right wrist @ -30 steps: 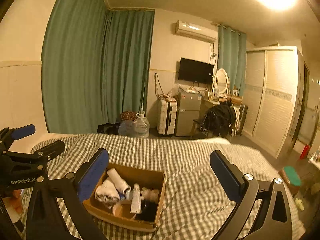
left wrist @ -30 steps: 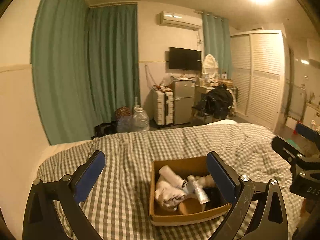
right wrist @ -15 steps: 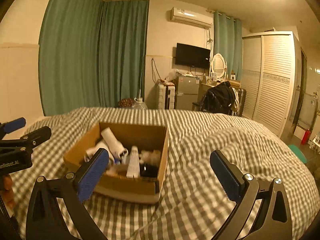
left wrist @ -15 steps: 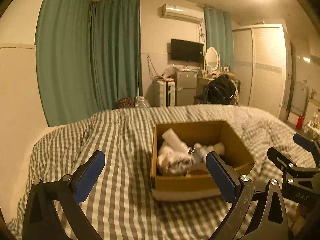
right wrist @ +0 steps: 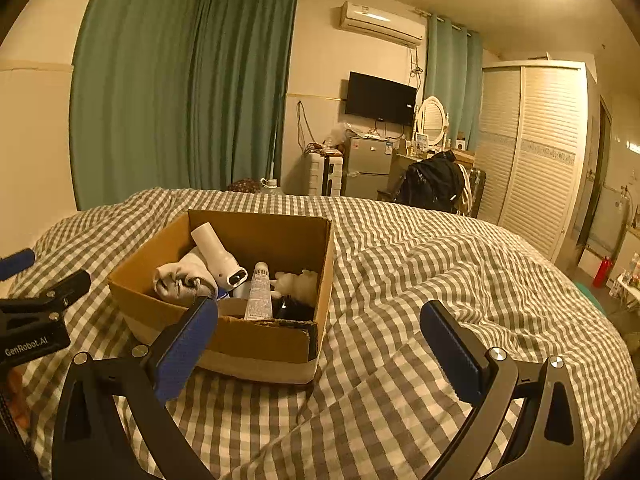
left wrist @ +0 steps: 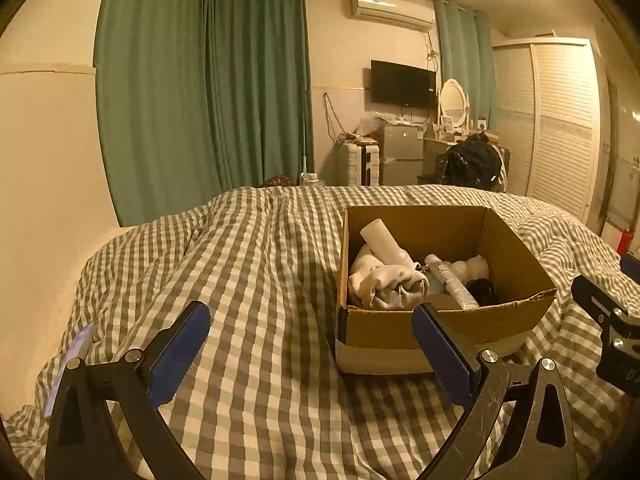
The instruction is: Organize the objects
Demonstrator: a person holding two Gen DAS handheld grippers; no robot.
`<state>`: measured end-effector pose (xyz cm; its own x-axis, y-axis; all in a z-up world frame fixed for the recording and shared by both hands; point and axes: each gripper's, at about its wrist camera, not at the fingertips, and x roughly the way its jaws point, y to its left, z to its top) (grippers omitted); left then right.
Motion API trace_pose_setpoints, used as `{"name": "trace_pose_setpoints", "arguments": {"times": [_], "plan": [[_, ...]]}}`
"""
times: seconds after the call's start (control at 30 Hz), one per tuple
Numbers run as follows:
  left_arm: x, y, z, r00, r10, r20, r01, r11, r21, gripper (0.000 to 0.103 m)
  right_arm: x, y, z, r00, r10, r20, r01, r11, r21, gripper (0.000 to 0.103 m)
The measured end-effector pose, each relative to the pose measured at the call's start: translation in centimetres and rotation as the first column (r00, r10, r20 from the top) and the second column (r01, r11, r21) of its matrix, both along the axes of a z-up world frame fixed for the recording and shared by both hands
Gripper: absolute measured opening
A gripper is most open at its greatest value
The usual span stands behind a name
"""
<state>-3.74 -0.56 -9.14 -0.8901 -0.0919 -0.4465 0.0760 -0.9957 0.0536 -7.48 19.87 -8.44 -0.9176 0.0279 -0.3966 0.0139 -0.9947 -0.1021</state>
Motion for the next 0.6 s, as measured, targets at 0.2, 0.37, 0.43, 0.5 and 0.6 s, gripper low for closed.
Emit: {"name": "trace_pose_setpoints", "arguments": {"times": [0.2,0.37,0.43,0.5,0.6], "plan": [[-0.27,0.1,-0.15,1.0,-0.001,0.009,0.001,1.0,-0.011,0.103,0.06,-0.22,-0.03,1.0,0.007,-0.003,-0.007,1.0,0.018,0.102],[-0.36,0.08,-0.23,1.0,-0.004,0.013,0.004,1.0,-0.014,0.103,-0.02,-0.22,-0.1,1.0,0.006,0.001,-0.006,1.0,0.017,0.102],[-0.42,0.03,-0.25,1.0,-0.004,0.014,0.004,1.0,-0.013,0.103,-0.05,-0.23,-0.15,1.0,0.007,0.003,-0.007,1.0,0.017,0.102],[-0.43,0.02,-0.27,1.0,-0.006,0.015,0.006,1.0,-0.013,0.103,-0.11,-0.32,-0.23,1.0,0.007,0.006,-0.007,1.0,0.019,0.102],[-0.52,0.06,-0.38,1.0,-0.007,0.019,0.007,1.0,-0.014,0.103,-0.16,-0.41,-0.31,1.0,0.009,0.01,-0.009,1.0,0.02,0.102]]}}
